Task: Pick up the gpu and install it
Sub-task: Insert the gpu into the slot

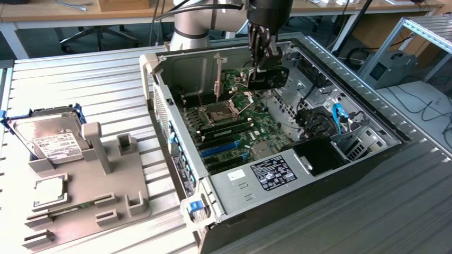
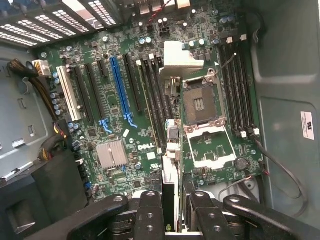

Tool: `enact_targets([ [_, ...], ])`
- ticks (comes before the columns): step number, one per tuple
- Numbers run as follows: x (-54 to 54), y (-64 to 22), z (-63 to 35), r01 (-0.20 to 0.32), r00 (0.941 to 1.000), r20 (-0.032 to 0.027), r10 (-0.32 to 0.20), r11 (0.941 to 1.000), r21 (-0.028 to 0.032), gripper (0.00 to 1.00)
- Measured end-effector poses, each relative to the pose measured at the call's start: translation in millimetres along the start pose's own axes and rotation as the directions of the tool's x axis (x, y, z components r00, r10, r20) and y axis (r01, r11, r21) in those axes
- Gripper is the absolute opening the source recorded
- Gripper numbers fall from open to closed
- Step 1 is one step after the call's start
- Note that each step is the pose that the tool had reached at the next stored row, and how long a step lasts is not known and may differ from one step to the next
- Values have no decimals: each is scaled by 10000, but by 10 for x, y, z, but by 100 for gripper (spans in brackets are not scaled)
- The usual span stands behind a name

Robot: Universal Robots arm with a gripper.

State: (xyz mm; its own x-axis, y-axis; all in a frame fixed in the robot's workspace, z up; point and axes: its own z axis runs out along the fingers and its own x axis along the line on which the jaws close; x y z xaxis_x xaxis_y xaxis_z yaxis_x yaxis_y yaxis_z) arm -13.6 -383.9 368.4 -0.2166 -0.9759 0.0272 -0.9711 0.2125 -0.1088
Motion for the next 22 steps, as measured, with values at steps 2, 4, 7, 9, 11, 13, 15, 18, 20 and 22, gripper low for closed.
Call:
enact_targets([
  [2,0,0,0,66,10000,6,-66,10000,1,26],
  [4,0,0,0,138,9999,12,-138,9999,4,26],
  [7,0,0,0,233,9997,21,-233,9997,7,26],
  [9,0,0,0,292,9996,25,-292,9996,9,26],
  [11,0,0,0,365,9993,32,-365,9993,12,26],
  [13,0,0,0,428,9991,38,-428,9991,14,26],
  [15,0,0,0,503,9987,44,-503,9987,17,26],
  [18,0,0,0,603,9982,54,-603,9982,20,26],
  [20,0,0,0,662,9978,59,-662,9978,23,26],
  [22,0,0,0,722,9974,65,-722,9974,25,26],
])
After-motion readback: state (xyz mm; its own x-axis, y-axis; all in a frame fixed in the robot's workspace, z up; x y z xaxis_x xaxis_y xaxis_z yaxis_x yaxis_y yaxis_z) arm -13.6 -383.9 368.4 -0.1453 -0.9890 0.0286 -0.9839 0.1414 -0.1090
